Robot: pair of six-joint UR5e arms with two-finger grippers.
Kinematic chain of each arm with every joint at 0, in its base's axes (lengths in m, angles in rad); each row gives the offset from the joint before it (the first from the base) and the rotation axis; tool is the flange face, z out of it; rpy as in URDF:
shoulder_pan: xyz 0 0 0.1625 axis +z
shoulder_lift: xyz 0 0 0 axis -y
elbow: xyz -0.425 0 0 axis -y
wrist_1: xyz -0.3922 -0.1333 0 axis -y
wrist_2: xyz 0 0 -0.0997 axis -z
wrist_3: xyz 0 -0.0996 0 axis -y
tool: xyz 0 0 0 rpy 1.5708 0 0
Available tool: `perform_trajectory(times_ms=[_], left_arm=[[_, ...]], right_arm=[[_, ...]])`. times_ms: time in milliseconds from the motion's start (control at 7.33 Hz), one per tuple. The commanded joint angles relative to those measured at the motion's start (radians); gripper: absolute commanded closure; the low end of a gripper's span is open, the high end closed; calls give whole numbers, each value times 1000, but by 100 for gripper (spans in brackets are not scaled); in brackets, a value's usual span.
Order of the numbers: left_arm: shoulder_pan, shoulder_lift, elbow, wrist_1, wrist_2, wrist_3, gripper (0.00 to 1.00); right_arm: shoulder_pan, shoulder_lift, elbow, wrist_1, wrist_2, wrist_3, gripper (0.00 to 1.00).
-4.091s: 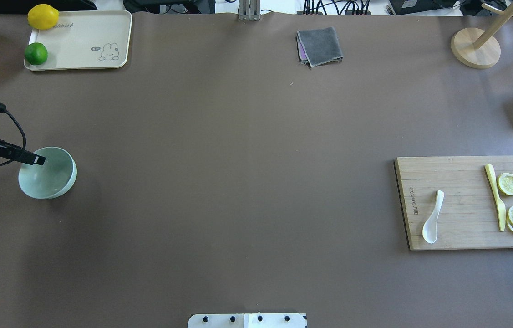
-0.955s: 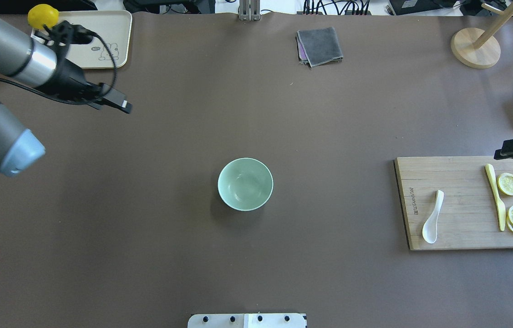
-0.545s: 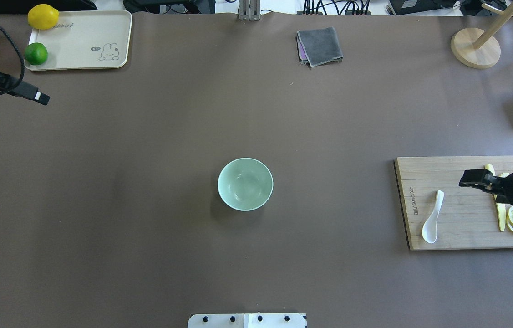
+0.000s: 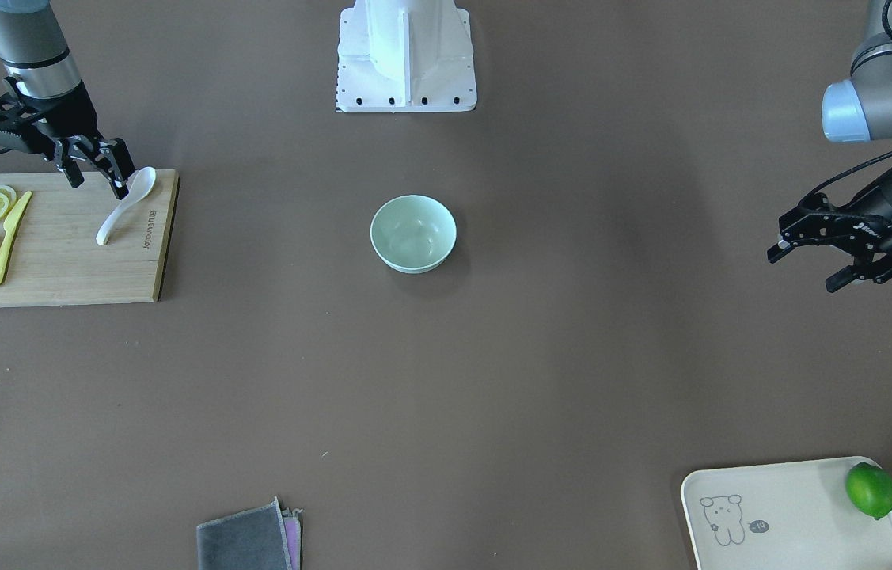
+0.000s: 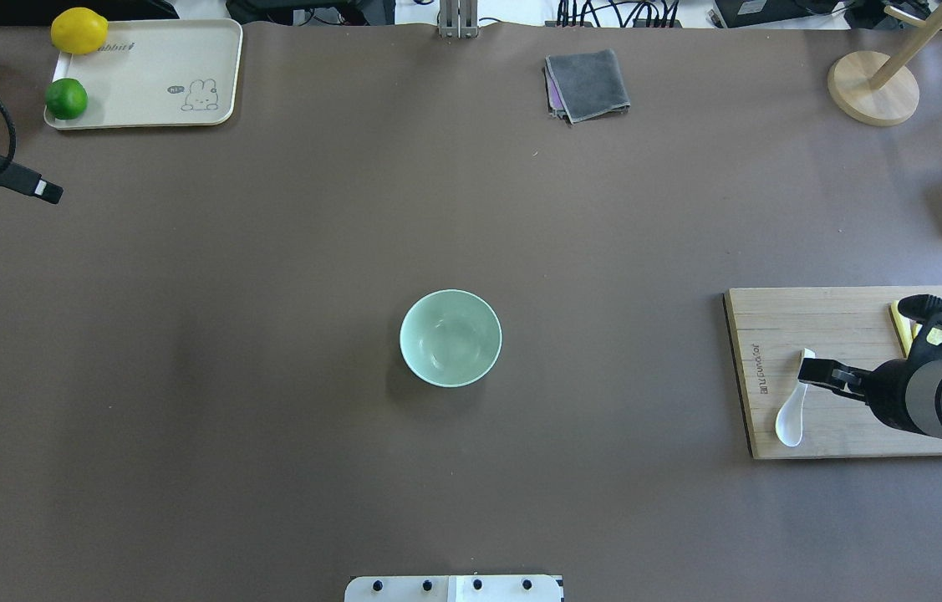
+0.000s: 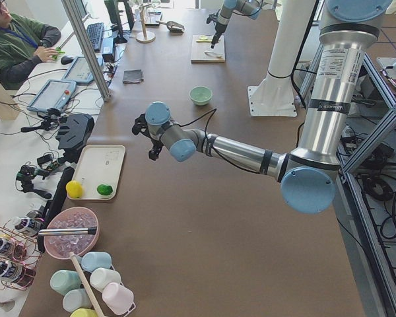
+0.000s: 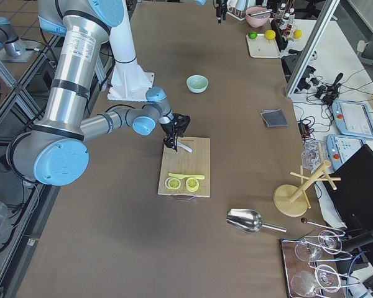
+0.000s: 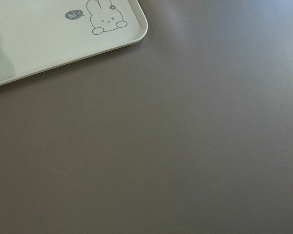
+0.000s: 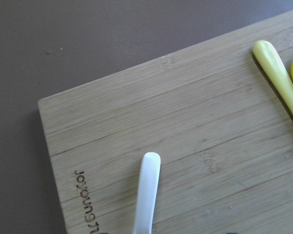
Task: Place spoon in bowl
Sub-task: 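Lower the right gripper and grasp the white spoon's handle on the cutting board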
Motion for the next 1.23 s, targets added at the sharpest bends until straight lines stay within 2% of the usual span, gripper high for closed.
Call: perform_trajectory(times_ms=[0,273,545,818,1091], left_arm=[[3,9,-2,-3,0,1,1],[3,11,-2,-6,0,1,1],[4,11,-2,-6,0,-1,1],[4,11,0,-6,0,-1,1],[6,17,0,-7,0,-1,1]], right_arm=[[-37,20,-5,-46,-38,3,30],[-48,49,-32,-54,-52,11,34],[-48,60,-40,-63,-53,11,46],[-49,60,-43,-77,-53,11,53],[-51,61,-45,-83,-53,11,53]])
